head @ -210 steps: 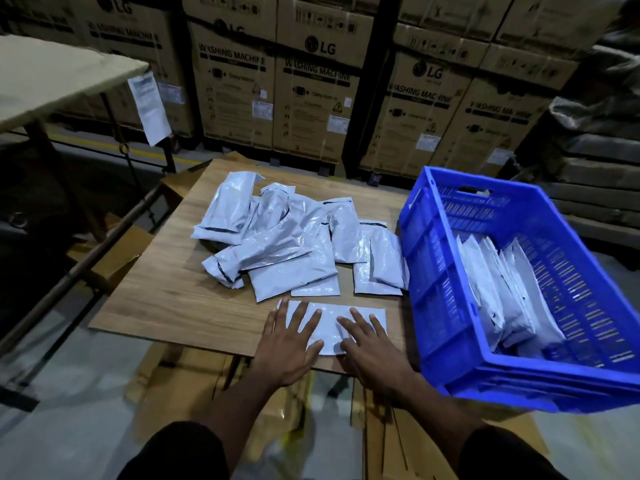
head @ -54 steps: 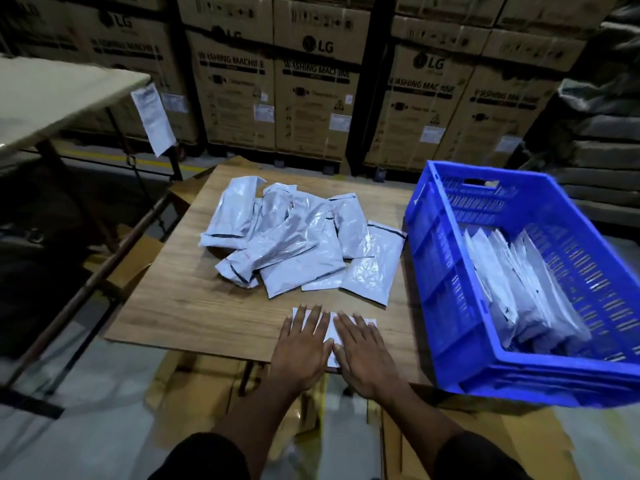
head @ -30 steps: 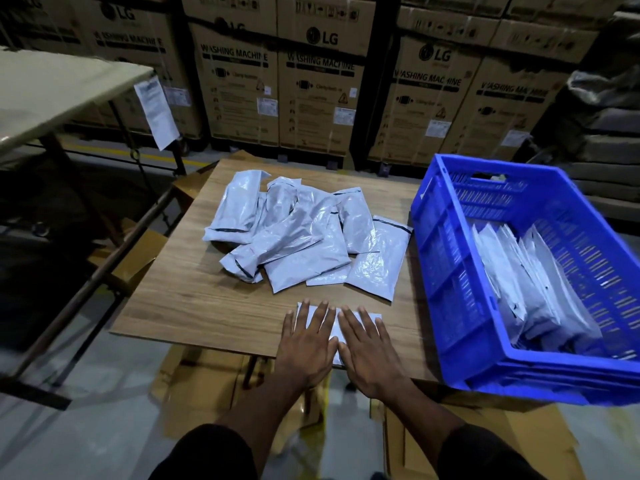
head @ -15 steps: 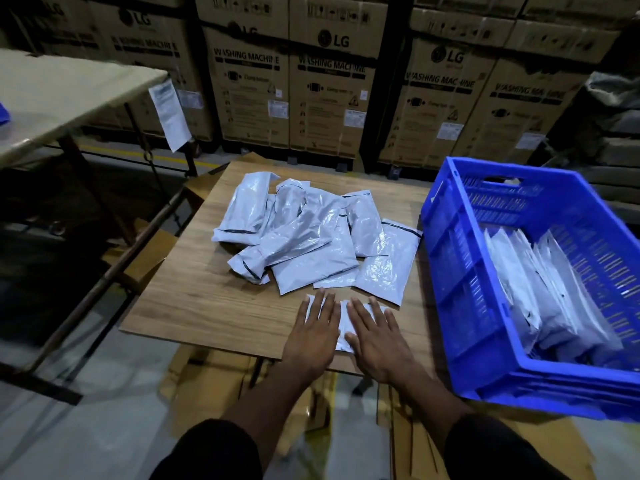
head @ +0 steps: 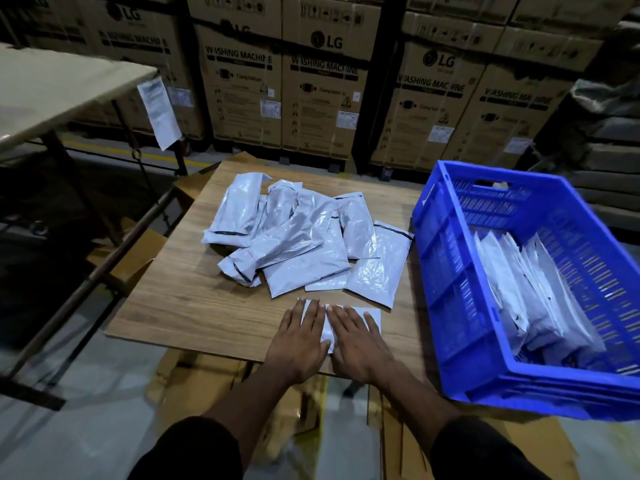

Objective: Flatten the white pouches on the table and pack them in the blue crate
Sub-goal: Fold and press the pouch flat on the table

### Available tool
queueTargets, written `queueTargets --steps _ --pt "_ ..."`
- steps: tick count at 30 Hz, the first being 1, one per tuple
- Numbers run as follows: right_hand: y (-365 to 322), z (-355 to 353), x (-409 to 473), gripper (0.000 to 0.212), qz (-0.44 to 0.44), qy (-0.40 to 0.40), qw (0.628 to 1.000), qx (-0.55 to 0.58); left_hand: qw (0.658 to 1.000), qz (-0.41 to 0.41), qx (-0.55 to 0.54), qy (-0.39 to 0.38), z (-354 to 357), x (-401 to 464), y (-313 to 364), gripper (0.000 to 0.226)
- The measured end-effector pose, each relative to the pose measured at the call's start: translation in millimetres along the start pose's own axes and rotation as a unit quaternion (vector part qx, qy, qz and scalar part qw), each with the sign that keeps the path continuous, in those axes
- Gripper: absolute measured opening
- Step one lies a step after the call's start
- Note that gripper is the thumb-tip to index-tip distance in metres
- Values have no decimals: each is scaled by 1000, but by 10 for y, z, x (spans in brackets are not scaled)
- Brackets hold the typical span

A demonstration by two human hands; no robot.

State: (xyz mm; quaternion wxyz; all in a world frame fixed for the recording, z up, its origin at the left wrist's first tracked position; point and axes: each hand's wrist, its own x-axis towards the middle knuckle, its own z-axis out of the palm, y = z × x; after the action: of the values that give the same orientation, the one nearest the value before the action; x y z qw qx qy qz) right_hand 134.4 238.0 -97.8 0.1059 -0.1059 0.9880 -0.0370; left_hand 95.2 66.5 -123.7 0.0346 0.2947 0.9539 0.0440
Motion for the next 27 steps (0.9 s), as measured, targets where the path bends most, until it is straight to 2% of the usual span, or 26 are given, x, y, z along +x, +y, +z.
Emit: queueTargets --steps 6,11,15,21,27 --pt "-34 -62 -1 86 9 4 1000 10 1000 1 -19 14 7 -7 -5 69" --pt "160 64 -107 68 -8 42 999 -1 999 15 -22 20 63 -23 -61 70" --pt "349 171 -240 72 24 52 998 -9 999 19 -26 27 62 -38 -61 71" --pt "290 84 -200 75 42 0 999 -29 1000 8 -17 25 45 -40 -51 71" --pt "132 31 -76 55 -7 69 996 -49 999 11 -17 34 85 -36 -54 70"
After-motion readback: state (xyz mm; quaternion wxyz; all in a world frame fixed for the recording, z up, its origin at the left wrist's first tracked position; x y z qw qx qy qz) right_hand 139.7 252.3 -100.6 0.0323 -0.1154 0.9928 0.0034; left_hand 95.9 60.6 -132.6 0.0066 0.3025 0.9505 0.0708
